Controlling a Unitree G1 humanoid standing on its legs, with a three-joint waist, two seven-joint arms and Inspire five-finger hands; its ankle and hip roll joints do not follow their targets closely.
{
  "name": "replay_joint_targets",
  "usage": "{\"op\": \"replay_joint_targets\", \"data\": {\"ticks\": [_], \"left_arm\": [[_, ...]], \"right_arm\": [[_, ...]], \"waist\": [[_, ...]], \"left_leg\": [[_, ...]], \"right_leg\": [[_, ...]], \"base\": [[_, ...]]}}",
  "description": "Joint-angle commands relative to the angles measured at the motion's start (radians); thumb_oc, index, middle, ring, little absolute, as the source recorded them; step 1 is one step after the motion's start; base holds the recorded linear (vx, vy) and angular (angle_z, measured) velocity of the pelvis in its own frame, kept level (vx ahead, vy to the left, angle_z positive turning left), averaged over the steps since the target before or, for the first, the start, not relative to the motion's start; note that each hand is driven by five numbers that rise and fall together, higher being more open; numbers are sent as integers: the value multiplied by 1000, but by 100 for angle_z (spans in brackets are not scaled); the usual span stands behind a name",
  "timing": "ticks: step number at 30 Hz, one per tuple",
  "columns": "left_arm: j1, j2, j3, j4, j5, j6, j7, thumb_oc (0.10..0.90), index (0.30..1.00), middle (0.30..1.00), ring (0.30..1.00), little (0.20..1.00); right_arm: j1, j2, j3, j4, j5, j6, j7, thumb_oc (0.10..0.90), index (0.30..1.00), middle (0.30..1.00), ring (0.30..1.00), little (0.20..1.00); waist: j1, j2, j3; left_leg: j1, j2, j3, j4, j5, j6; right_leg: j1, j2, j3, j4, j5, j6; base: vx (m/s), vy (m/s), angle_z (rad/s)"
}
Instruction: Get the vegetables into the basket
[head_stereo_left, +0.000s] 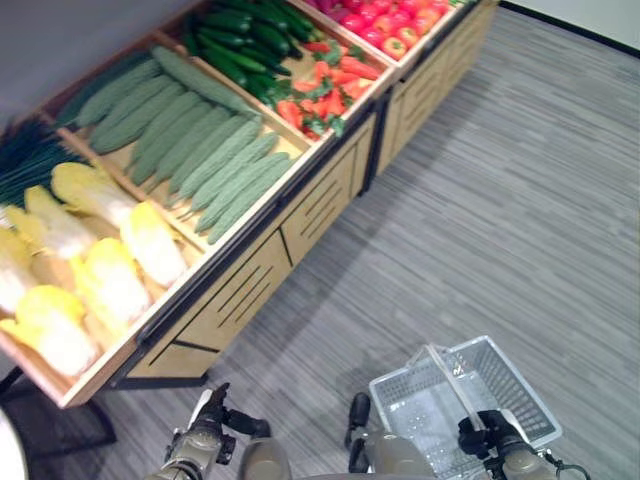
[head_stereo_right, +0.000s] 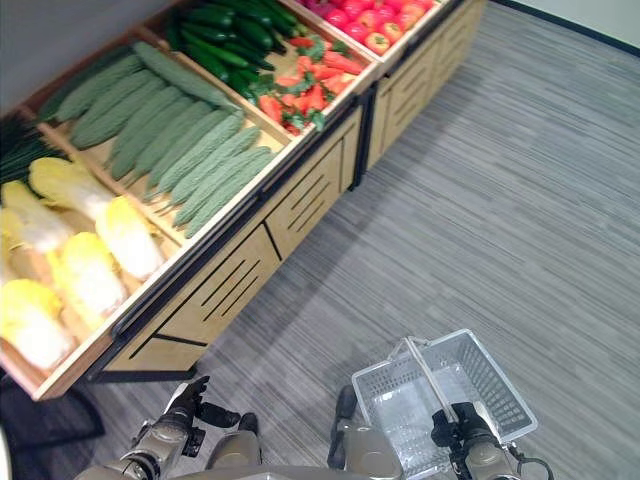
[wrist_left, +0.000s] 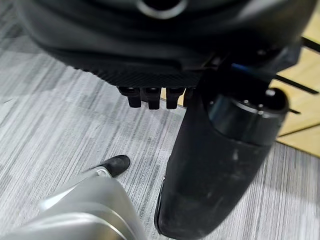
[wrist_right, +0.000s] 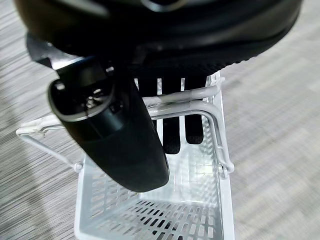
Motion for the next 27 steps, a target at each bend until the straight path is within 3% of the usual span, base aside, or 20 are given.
{"op": "replay_joint_targets", "data": {"ticks": [1,2,4,14,17,18,21,22,24,27], "left_arm": [[-28,44,-12,-23,-7,-3,32,900,1000,1000,1000,1000],[-25,42,-12,-22,-6,-4,32,900,1000,1000,1000,1000],[-9,40,-5,-15,-4,1,23,900,1000,1000,1000,1000],[21,39,32,10,-13,2,30,900,1000,1000,1000,1000],[21,49,40,9,-25,4,31,900,1000,1000,1000,1000],[19,54,41,14,-30,6,29,900,1000,1000,1000,1000],[19,58,44,21,-36,4,30,900,1000,1000,1000,1000],[17,62,53,28,-46,2,29,900,1000,1000,1000,1000],[8,66,61,39,-63,-4,33,900,1000,1000,1000,1000],[4,68,64,52,-63,-4,34,900,1000,1000,1000,1000]], "right_arm": [[23,-32,-27,-6,31,-19,-36,400,300,300,300,300],[23,-29,-25,-8,27,-19,-36,400,300,300,300,300],[20,-11,-18,0,22,-13,-31,400,300,300,300,300],[10,46,7,10,3,-4,-31,400,300,300,300,300],[2,53,10,21,2,-1,-28,400,300,300,300,300],[-2,47,17,17,1,-3,-22,400,300,300,300,300],[0,46,19,19,4,-4,-22,400,300,300,300,300],[4,44,19,19,8,-5,-20,400,300,300,300,300],[6,45,9,31,19,-5,-21,400,300,300,300,300],[15,52,1,45,25,-4,-16,400,300,300,300,300]], "waist": [[18,-3,-11],[20,-3,-12],[26,-1,-22],[63,-63,-37],[76,-67,-37],[65,-59,-31],[62,-49,-30],[59,-45,-31],[37,-43,-26],[25,-47,-23]], "left_leg": [[7,-18,75,-97,-26,51],[-8,-7,84,-96,-9,46],[27,-26,76,-138,-25,60],[68,-106,92,-192,-72,120],[92,-136,63,-207,-96,150],[104,-145,25,-207,-106,158],[113,-143,2,-207,-109,153],[116,-141,-25,-207,-109,140],[126,-136,-90,-207,-118,120],[141,-130,-124,-207,-124,111]], "right_leg": [[-16,-94,119,74,22,181],[-8,-97,110,75,19,182],[3,-105,104,85,7,189],[16,-166,149,78,75,239],[-24,-191,195,238,107,256],[-60,-156,283,302,110,252],[-85,-125,331,272,83,237],[-101,-122,375,194,65,233],[-135,-127,480,92,93,244],[-133,-123,502,75,102,251]], "base": [[98,65,84],[140,109,57],[153,187,17],[92,169,2],[105,170,9],[137,69,18],[99,-24,52],[233,-184,63],[229,-216,63],[121,-174,102]]}}
